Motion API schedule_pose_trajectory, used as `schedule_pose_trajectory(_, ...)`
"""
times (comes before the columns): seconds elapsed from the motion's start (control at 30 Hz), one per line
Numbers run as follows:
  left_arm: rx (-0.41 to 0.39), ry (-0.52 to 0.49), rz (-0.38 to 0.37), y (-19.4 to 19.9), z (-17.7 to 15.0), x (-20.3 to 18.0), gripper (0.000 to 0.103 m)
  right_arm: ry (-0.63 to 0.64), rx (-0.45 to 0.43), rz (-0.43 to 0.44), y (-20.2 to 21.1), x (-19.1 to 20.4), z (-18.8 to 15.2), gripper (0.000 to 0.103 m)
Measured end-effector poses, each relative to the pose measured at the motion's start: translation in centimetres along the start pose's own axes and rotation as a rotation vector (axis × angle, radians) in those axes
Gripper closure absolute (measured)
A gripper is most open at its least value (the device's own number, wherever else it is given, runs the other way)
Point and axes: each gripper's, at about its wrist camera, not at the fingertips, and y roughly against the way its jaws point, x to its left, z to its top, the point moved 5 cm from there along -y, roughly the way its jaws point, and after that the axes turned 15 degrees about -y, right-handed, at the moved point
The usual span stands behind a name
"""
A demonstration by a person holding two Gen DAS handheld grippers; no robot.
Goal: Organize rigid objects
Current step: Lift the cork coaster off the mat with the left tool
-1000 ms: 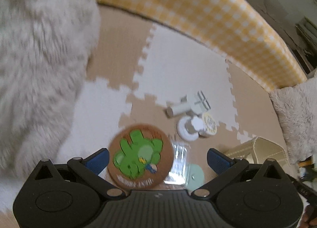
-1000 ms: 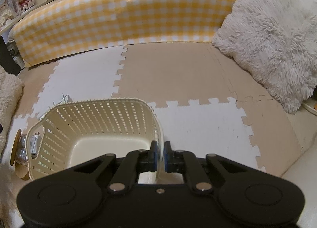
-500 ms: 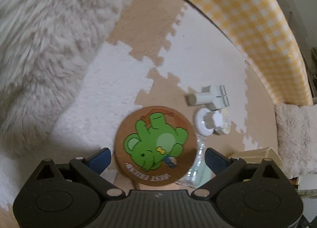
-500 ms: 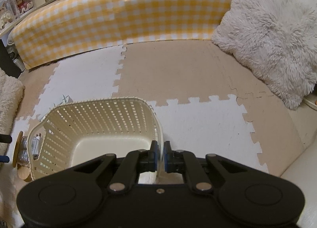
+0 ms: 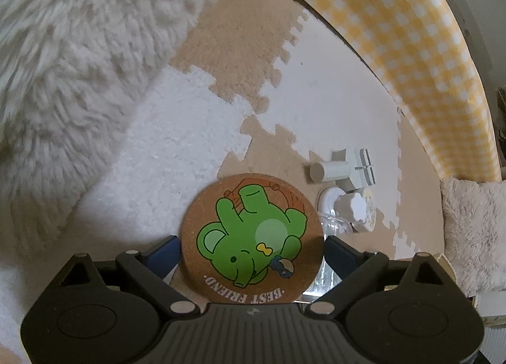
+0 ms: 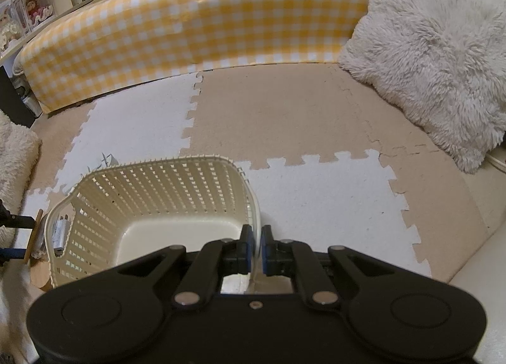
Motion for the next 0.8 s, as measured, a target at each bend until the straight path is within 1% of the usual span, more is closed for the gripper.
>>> schedule_pose_trajectory(0.07,-0.010,0.006,-0.007,0.05,0.07,-0.02,0.007,0.000,0.000,0.000,0.00,-0.01,-0.01,0.097)
schedule_pose_trajectory(0.2,-0.022,0.036,-0.049,0.07,0.13,-0.11,0.007,0.000,0.000,0.000,-0.01,0.01,-0.01,0.097)
schedule_pose_trajectory(0.33,-0.029,0.031,-0.048,0.09,0.28,-0.44,0.006,0.000,0.000,0.000,-0.02,0.00,-0.01,0.097)
schedule_pose_trajectory(0.43,-0.033,0.051,-0.069,0.06,0.37,-0.47,0.006,0.000,0.000,0.000,-0.02,0.01,-0.02,0.097)
schedule_pose_trajectory(0.57,-0.040,0.073,-0.084,-0.02,0.41,-0.59,0.001,0.000,0.000,0.000,-0.02,0.00,-0.02,0.097)
schedule_pose_trajectory(0.8,-0.049,0.090,-0.057,-0.36,0.83,-0.58,0.000,0.003,-0.001,-0.002,0.01,0.04,-0.06,0.097)
